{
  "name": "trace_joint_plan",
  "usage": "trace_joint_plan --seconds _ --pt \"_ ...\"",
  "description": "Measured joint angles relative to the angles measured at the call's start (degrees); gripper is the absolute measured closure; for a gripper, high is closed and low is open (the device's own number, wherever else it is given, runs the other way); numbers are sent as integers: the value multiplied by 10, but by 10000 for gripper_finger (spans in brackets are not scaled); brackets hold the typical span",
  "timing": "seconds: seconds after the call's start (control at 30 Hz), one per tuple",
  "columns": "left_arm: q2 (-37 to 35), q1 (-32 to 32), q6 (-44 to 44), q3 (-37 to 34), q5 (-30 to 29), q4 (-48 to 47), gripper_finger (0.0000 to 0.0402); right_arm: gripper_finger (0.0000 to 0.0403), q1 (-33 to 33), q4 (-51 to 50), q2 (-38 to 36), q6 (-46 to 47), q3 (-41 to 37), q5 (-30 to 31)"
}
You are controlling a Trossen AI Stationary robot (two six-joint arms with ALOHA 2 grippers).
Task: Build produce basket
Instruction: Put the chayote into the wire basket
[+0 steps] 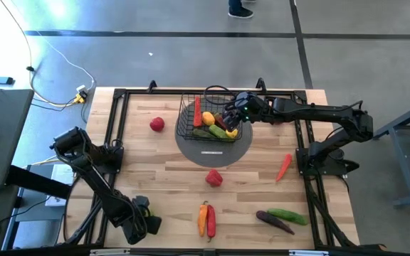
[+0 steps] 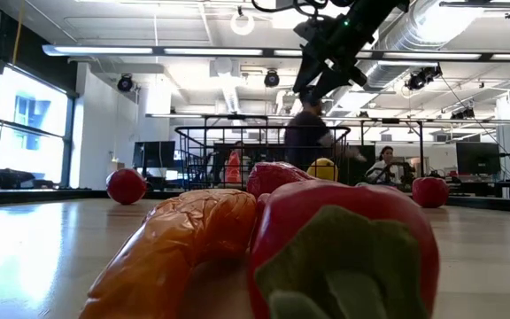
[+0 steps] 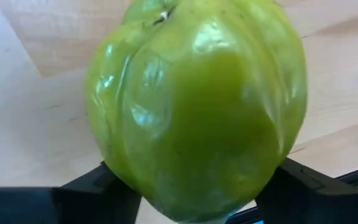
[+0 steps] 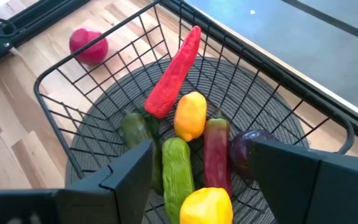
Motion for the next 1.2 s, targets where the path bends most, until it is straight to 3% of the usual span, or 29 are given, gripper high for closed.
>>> trace_joint_plan --seconds 0.13,0.53,0.8,1.2 --pt "-1 0 25 0 -2 -1 203 162 2 0 0 0 0 -10" --pt "-70 36 144 0 -78 -51 197 162 67 0 0 -11 0 -15" --pt "-155 129 332 0 -122 -114 196 162 113 0 0 44 0 -14" --pt "-246 323 633 0 -139 -112 195 162 161 -26 0 141 0 -13"
